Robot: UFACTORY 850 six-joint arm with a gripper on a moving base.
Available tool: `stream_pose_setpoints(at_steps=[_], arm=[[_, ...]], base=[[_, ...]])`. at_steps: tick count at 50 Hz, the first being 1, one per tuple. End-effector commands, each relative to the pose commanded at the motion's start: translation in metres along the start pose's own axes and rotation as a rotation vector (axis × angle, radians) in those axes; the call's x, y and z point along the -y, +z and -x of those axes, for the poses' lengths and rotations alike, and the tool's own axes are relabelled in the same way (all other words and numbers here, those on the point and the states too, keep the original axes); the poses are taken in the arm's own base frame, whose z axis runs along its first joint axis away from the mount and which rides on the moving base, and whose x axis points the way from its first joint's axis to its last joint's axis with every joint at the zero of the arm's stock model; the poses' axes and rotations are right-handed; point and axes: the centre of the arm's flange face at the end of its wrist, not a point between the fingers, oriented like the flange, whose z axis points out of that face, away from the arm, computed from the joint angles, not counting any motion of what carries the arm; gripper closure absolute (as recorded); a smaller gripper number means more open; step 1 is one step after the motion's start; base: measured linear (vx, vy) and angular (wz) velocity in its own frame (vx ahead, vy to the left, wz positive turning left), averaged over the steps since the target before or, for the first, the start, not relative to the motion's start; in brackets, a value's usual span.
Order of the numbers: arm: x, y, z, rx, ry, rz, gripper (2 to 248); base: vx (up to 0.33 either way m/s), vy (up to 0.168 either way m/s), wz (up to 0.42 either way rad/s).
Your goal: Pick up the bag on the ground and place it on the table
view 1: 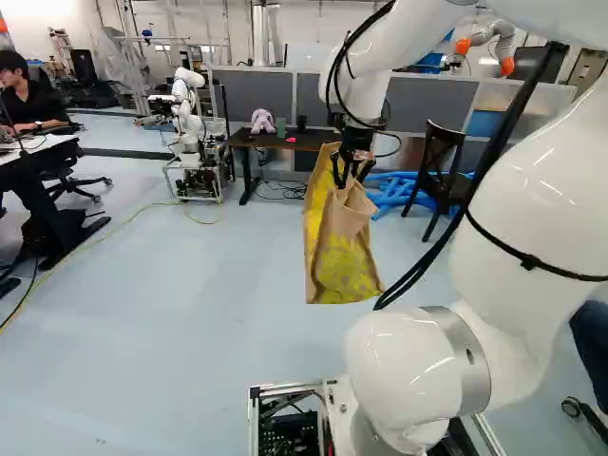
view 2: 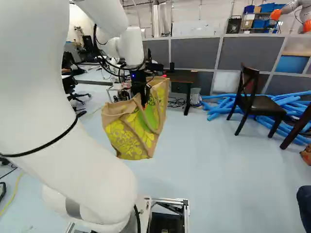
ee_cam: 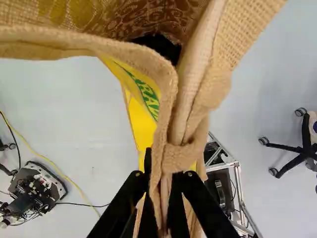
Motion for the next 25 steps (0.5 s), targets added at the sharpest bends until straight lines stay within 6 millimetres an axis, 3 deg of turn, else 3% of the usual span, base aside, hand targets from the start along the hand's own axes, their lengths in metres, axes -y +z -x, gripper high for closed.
stream_pose_setpoints(at_steps=[25], arm=[[0.002,-0.038,-0.001,-0.014,-0.004,-0.005,229]], base=[[0.0,0.0,0.0]])
